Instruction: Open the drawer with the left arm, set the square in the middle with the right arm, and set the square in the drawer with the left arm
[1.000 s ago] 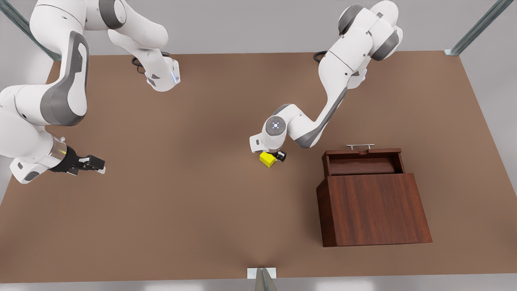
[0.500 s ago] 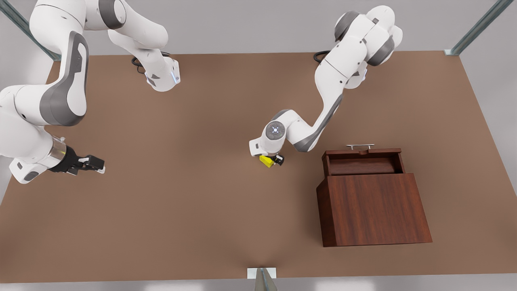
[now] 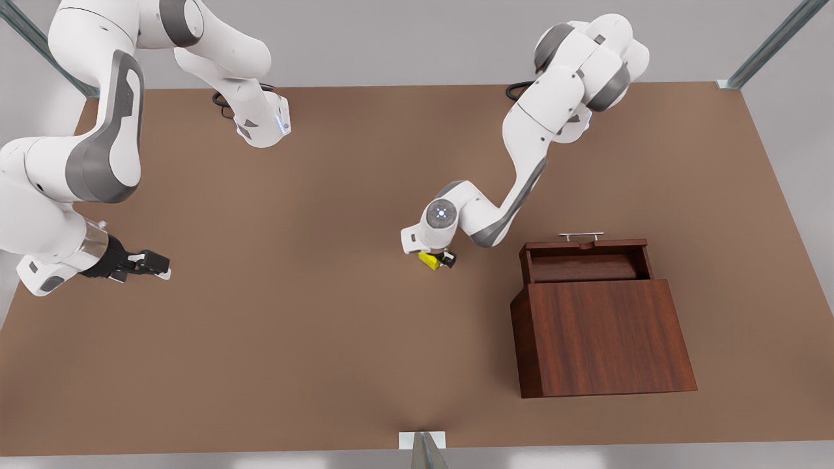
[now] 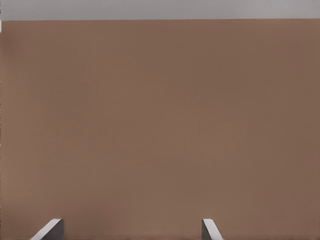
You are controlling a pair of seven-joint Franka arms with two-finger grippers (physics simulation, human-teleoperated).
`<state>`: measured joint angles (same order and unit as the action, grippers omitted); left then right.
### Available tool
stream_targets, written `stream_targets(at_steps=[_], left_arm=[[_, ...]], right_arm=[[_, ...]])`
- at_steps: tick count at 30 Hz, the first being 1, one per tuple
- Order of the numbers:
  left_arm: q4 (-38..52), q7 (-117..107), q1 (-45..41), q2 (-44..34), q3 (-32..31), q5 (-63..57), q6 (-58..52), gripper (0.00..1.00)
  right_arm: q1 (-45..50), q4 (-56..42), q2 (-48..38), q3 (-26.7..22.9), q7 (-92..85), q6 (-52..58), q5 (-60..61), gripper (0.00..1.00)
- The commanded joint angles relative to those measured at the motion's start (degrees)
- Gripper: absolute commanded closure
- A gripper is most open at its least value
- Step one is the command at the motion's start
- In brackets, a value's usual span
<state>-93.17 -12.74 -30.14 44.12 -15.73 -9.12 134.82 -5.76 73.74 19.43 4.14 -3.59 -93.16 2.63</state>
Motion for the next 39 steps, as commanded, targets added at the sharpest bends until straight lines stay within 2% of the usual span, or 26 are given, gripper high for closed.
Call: stream_targets(at_steps=[1, 13, 16, 17, 34, 37, 39], left_arm=[[0.00, -0.01, -0.09, 0.00, 0.00, -0.02, 0.01, 0.00], [-0.26, -0.45, -1.15, 0.09, 0.71, 0.06, -0.08, 0.00], [-0.17, -0.88, -1.59, 0.27, 1.41, 0.15, -0.08, 0.32], [-0.17, -1.06, -1.59, 0.27, 1.41, 0.15, -0.08, 0.35], [0.00, -2.99, -1.59, -1.23, 2.29, 0.94, -1.31, 0.30], [0.09, -3.87, -1.59, -3.16, 2.29, 2.35, -4.47, 0.30], [0.26, -5.19, -1.59, -9.22, 3.96, 5.25, -14.04, 0.31]], right_arm=[[-0.04, 0.00, 0.00, 0.08, -0.02, 0.00, 0.01, 0.00], [-0.13, 0.00, 0.00, 0.08, -0.10, 0.00, 0.01, 0.00], [-0.04, 0.00, 0.00, 0.08, -0.02, 0.00, -0.08, 0.00], [-0.04, 0.00, 0.00, 0.08, -0.10, -0.09, -0.08, 0.00], [0.22, 0.00, 0.00, 0.08, -0.10, -0.35, -0.08, 0.00], [0.22, -0.09, 0.00, 0.17, 0.07, -0.44, -0.08, 0.00], [0.22, -0.09, 0.00, 0.17, 0.07, -0.44, 0.01, 0.00]])
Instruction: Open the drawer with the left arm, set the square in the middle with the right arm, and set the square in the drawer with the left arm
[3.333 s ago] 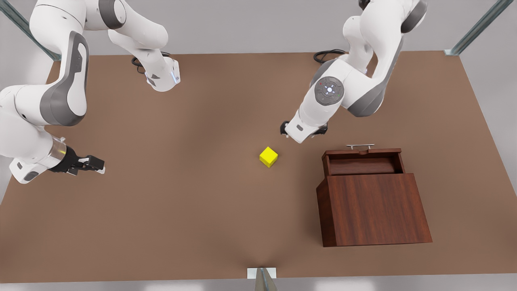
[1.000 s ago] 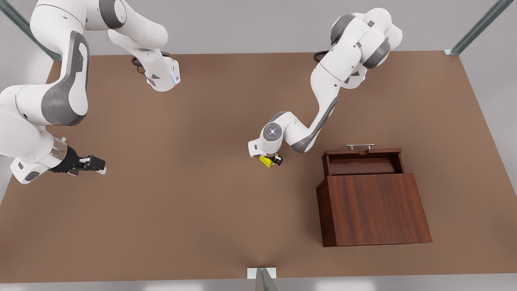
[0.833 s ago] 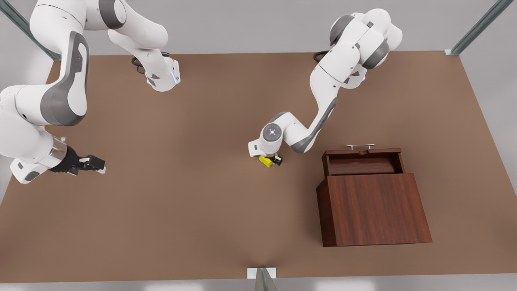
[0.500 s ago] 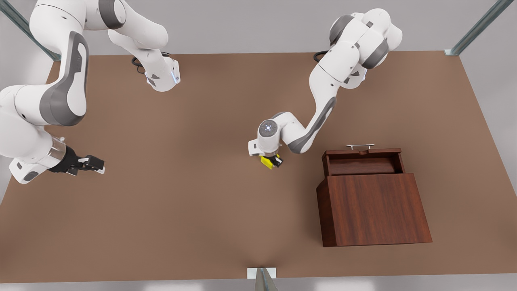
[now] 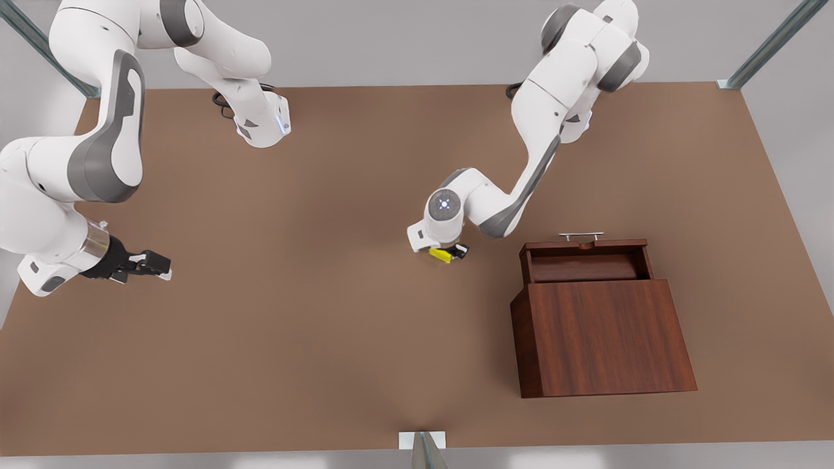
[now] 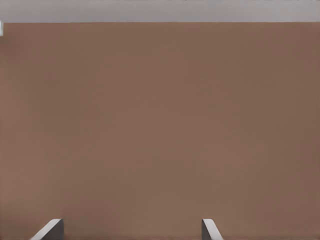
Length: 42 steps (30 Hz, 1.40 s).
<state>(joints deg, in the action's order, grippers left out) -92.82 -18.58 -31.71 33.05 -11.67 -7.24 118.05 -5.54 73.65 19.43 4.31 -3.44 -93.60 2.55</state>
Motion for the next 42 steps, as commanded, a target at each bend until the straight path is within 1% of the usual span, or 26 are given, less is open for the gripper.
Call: stream_targets(at_steps=[1, 3, 5, 7, 8, 11, 13, 15, 17, 21, 29, 34, 35, 36, 40, 42], left_arm=[[0.01, -0.48, -0.02, -0.96, 0.16, 4.08, -1.23, 0.31], [1.68, -6.72, -0.02, -5.62, 2.35, 4.78, -8.36, 0.31], [1.77, -13.23, 1.03, -8.70, 3.76, 5.13, -9.24, 0.31], [1.77, -19.21, 4.98, -11.95, 3.76, 5.84, -9.33, 0.30], [1.68, -19.74, 8.41, -14.41, 3.76, 6.01, -11.35, 0.30], [1.50, -18.68, 15.71, -17.31, 4.55, 5.40, -12.23, 0.30], [0.80, -13.86, 19.22, -16.88, 4.55, 5.40, -11.79, 0.29], [-2.63, -8.49, 20.37, -16.79, 4.55, 5.31, -10.30, 0.29], [-6.58, -6.46, 20.63, -16.96, 4.55, 5.31, -6.78, 0.29], [-9.75, -6.20, 21.34, -17.23, 4.64, 5.22, -6.69, 0.29], [-10.54, -6.03, 24.94, -16.70, 4.81, 5.13, -5.11, 0.28], [-10.54, -0.75, 26.08, -16.17, 4.81, 4.34, -5.11, 0.28], [-10.54, -0.75, 26.08, -16.17, 4.90, 4.08, -5.11, 0.09], [-10.54, -0.75, 26.08, -16.17, 4.90, 3.82, -5.11, 0.00], [-10.54, -0.84, 26.43, -16.26, 4.90, 3.73, -5.28, 0.00], [-9.66, -1.11, 26.43, -17.75, 4.90, 3.82, -7.39, 0.00]], right_arm=[[0.00, 0.08, 0.00, 0.00, 0.01, 0.00, 0.00, 0.00], [0.00, 0.09, 0.00, 0.00, 0.01, 0.18, 0.08, 0.00], [-0.17, 0.00, 0.00, 0.00, 0.01, 0.18, 0.08, 0.00], [-0.26, 0.00, 0.00, 0.00, 0.01, 0.18, 0.08, 0.00], [-0.26, 0.09, 0.00, 0.00, 0.01, 0.18, 0.08, 0.00], [-0.35, 0.09, 0.00, 0.00, -0.17, 0.18, 0.08, 0.00], [-0.35, 0.00, 0.00, 0.00, -0.17, 0.18, 0.08, 0.00], [-0.35, 0.09, 0.00, 0.00, -0.08, 0.18, 0.08, 0.00], [-0.26, 0.09, 0.00, 0.00, -0.08, 0.18, 0.08, 0.00], [-0.26, 0.08, 0.00, 0.00, -0.08, 0.18, 0.08, 0.00], [-0.44, 0.09, 0.08, 0.00, -0.26, 0.26, 0.08, 0.00], [-0.44, 0.09, 0.08, 0.00, -0.26, 0.18, 0.17, 0.00], [-0.44, 0.09, 0.08, 0.00, -0.26, 0.26, 0.17, 0.00], [-0.44, 0.09, 0.08, 0.00, -0.26, 0.26, 0.17, 0.00], [-0.44, 0.09, 0.08, 0.00, -0.26, 0.26, 0.17, 0.00], [-0.44, 0.08, 0.08, 0.00, -0.26, 0.18, 0.17, 0.00]])
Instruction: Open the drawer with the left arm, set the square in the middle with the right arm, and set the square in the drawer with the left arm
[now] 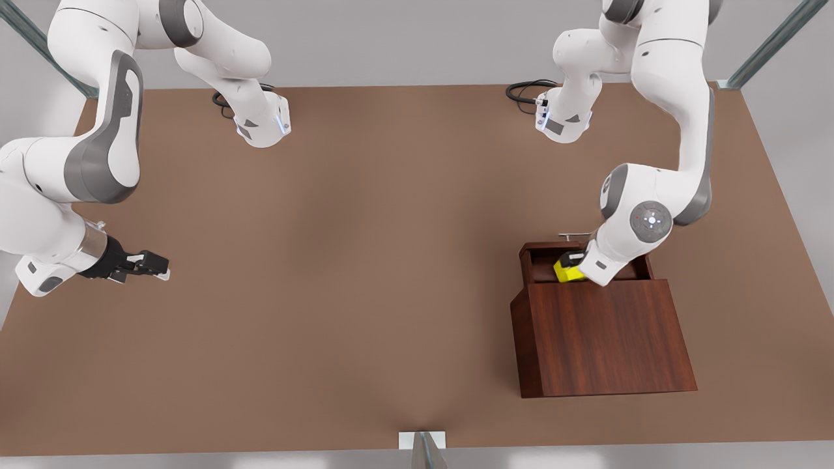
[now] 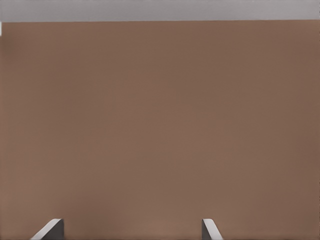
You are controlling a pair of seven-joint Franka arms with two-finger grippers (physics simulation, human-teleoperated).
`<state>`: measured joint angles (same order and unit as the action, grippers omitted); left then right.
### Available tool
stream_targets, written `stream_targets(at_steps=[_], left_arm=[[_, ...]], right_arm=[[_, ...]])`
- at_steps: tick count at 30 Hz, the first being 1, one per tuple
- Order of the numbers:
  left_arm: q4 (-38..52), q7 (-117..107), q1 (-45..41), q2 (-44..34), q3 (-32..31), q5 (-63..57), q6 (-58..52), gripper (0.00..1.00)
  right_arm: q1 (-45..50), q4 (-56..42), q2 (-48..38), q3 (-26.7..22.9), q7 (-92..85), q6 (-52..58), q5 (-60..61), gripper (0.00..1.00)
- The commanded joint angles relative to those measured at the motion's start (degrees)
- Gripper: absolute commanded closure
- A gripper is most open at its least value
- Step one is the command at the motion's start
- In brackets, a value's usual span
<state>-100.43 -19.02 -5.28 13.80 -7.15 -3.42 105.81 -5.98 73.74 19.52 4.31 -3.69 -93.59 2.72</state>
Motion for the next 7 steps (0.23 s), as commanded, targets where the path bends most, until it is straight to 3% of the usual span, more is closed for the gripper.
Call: stream_targets(at_steps=[1, 3, 7], left_arm=[[3.38, 1.52, -0.08, -0.36, -0.41, 0.52, -4.45, 0.00], [17.02, 24.19, -1.14, -0.44, -0.59, 0.26, -21.34, 0.00], [21.68, 23.94, -1.14, -1.94, 0.03, -1.41, -23.36, 0.00]], right_arm=[[0.00, 0.00, 0.00, 0.00, 0.00, -0.02, 0.00, 0.00], [0.09, 0.00, 0.00, 0.00, 0.00, 0.07, 0.00, 0.00], [0.09, 0.00, 0.00, 0.00, 0.00, 0.16, 0.00, 0.00]])
